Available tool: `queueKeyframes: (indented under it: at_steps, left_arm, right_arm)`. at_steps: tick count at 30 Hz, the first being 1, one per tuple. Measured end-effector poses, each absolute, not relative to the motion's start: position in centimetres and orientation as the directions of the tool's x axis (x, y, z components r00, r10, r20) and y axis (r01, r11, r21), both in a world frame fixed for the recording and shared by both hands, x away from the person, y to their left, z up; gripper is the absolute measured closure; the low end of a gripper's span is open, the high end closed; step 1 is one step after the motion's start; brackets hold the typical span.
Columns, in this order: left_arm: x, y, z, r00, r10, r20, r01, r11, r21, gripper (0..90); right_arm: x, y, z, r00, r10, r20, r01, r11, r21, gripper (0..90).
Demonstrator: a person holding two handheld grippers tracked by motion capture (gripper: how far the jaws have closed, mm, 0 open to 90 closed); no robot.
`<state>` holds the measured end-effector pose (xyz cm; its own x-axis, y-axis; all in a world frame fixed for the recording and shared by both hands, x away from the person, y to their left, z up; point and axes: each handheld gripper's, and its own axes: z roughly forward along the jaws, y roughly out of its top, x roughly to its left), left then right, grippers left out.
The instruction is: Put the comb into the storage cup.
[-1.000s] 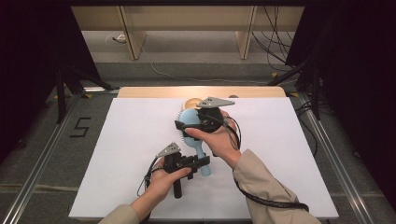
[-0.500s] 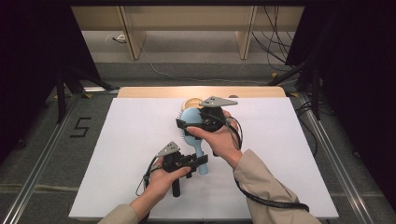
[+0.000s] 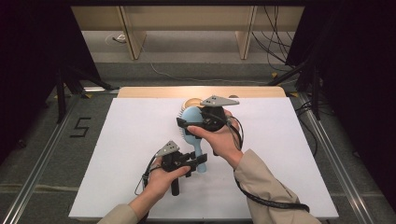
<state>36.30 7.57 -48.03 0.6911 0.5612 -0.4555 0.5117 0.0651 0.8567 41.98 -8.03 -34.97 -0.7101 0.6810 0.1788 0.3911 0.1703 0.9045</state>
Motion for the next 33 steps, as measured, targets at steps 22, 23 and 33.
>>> queueKeyframes:
  at_steps: [22,23,33]
  left_arm:
    - [36.5,8.4,-47.2,0.685,0.604,-0.407,0.477,0.05,0.877,43.5]
    - [36.5,8.5,-47.2,0.687,0.604,-0.404,0.477,0.044,0.878,42.1]
    - [36.0,8.7,-46.5,0.686,0.675,-0.273,0.449,-0.097,0.888,20.3]
  right_arm:
    - [41.8,-9.0,-34.5,-0.693,0.699,0.175,0.361,0.127,0.924,21.6]
    - [41.8,-9.1,-34.4,-0.693,0.7,0.176,0.361,0.125,0.924,21.6]
    - [42.0,-9.8,-34.2,-0.676,0.716,0.177,0.349,0.1,0.932,21.6]
